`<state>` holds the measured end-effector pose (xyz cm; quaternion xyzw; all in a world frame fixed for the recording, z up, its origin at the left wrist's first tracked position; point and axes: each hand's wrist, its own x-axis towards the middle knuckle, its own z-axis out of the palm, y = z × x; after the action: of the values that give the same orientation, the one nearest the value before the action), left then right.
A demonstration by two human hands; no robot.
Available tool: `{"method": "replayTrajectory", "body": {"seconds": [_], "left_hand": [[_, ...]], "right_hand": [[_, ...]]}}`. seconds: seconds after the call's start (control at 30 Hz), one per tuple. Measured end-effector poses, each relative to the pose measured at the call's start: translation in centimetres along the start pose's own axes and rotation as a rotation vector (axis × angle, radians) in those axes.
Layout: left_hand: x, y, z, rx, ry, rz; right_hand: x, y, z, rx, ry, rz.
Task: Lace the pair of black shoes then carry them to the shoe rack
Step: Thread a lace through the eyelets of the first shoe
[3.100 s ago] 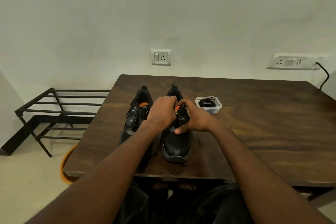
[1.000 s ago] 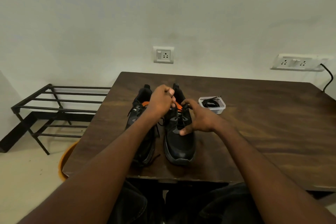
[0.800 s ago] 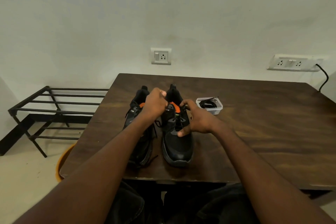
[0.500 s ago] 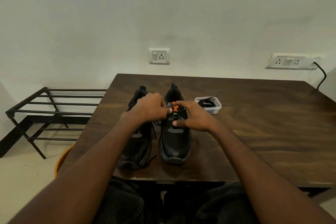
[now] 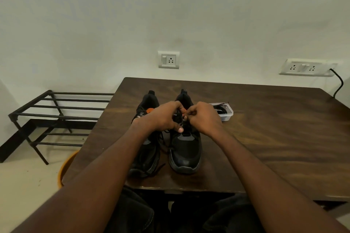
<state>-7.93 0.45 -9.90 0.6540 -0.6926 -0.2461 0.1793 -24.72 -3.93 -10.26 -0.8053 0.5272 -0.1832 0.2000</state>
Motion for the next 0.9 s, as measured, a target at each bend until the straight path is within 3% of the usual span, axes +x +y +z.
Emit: {"method": "replayTrajectory", "body": {"seconds": [0.17, 0.3, 0.43, 0.73, 0.9], "left_hand": [[0.3, -0.3, 0.1, -0.053, -0.031, -0.011], [0.4, 0.1, 0.2, -0.028, -0.026, -0.016], [0.2, -0.1, 0.3, -0.005, -0.011, -0.022], [0.2, -0.6, 0.2, 0.054, 0.019, -0.002], [0.5, -1.0, 0.0, 0.081, 0.004, 0.080]], "right_hand": [[-0.2, 1.4, -0.9, 0.059, 0.045, 0.146], [-0.5, 0.7, -0.5, -0.045, 0.125, -0.053], [-0.1, -0.3, 1.0, -0.245, 0.030, -0.098], [-0.9, 0.9, -1.6, -0.030, 0.149, 0.041], [-0.7, 0.1, -0.7, -0.096, 0.109, -0.129]]}}
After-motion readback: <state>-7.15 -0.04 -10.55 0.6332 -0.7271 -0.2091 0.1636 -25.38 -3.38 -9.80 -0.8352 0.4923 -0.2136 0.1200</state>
